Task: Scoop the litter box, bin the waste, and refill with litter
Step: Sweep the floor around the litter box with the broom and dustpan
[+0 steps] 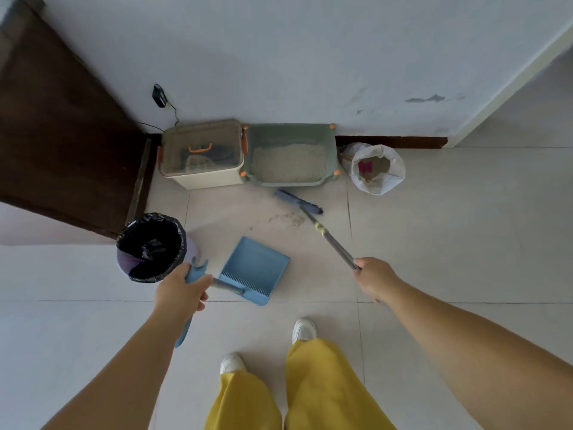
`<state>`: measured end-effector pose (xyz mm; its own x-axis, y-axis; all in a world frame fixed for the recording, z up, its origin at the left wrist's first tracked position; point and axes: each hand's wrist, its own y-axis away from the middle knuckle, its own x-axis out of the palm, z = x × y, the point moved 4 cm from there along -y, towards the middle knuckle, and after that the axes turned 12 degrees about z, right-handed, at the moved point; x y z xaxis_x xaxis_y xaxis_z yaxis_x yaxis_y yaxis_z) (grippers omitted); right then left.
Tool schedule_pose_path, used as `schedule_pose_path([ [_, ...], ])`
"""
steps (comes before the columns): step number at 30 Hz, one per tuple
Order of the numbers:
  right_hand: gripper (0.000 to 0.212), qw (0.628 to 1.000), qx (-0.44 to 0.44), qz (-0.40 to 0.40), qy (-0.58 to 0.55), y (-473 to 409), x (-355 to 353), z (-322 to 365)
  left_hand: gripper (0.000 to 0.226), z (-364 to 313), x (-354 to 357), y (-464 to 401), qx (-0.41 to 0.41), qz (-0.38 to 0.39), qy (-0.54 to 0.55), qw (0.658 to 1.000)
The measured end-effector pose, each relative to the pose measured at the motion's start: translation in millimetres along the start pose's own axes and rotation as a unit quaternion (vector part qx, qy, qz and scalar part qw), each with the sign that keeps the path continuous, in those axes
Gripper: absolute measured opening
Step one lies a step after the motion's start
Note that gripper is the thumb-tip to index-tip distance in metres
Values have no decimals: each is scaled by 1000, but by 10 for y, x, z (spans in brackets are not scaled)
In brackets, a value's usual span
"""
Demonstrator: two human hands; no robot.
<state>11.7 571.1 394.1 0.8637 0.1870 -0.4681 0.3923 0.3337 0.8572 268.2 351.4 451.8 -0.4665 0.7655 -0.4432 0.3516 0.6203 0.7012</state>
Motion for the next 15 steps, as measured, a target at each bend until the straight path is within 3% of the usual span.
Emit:
schedule_pose_path([
  [6,38,997,0,41,66,125,265,-137,6,88,-27,40,-18,-9,-2,1000],
  [10,34,998,-37,-6,50,296,167,-274,6,127,-35,90,-25,-15,2,1000],
  [12,36,998,-62,-7,-7,406,147,-234,7,153,-47,113,-28,-20,4,999],
  [15,40,976,-74,62,-196,462,203,-40,8,192,-76,133,-37,-26,4,999],
])
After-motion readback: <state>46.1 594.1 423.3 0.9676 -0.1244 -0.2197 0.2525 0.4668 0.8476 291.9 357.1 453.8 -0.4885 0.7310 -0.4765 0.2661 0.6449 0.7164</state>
